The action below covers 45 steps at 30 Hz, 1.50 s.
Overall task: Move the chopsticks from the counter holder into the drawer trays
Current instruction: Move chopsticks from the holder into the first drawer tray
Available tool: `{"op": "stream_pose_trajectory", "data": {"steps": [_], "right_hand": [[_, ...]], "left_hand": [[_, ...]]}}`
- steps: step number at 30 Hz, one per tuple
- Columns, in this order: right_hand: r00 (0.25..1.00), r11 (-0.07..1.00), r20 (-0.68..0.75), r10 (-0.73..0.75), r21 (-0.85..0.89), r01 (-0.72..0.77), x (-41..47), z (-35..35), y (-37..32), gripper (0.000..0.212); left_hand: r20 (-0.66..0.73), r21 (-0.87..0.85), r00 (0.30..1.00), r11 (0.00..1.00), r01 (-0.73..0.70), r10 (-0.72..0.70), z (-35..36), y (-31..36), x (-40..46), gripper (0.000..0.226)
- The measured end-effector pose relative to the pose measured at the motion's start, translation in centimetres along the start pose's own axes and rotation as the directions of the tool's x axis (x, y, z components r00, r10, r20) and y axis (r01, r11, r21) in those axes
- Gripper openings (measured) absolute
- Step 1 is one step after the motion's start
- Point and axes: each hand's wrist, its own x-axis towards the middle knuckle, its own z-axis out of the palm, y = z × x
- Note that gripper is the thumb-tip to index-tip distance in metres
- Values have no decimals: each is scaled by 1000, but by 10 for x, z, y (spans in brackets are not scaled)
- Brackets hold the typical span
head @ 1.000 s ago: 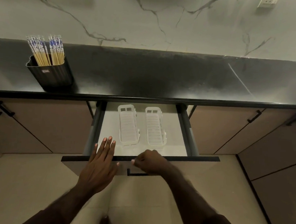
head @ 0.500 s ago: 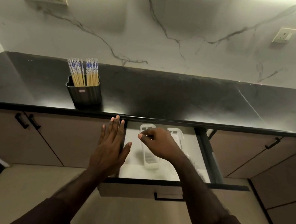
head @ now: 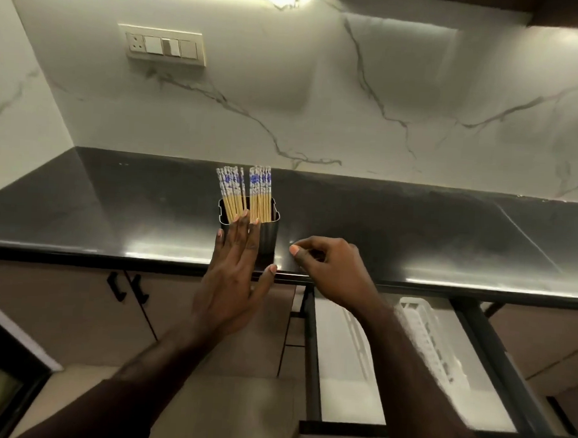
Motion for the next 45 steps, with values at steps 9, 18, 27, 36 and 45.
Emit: {"op": "stream_pose_trajectory", "data": {"steps": [9, 18, 27, 36, 45], "right_hand": [[999, 998, 19, 43, 42, -43, 85, 46, 6, 22], [994, 992, 68, 80, 96, -87, 186, 84, 23, 23], [993, 995, 72, 89, 38, -92, 249, 139, 26, 26], [972, 974, 56, 228, -3, -228, 273, 172, 25, 35], [968, 967, 19, 250, -54, -249, 274, 181, 29, 26]], "left_hand": [[11, -44, 1000, 999, 24, -23, 14, -74, 48, 71], [34, -26, 989, 989, 146, -145, 48, -145, 115, 67], [12, -161, 938, 925, 343, -346, 65, -201, 176, 67], [93, -321, 922, 866, 384, -375, 74, -240, 209, 56], [253, -691, 796, 473, 547, -550, 83, -252, 216, 39]]}}
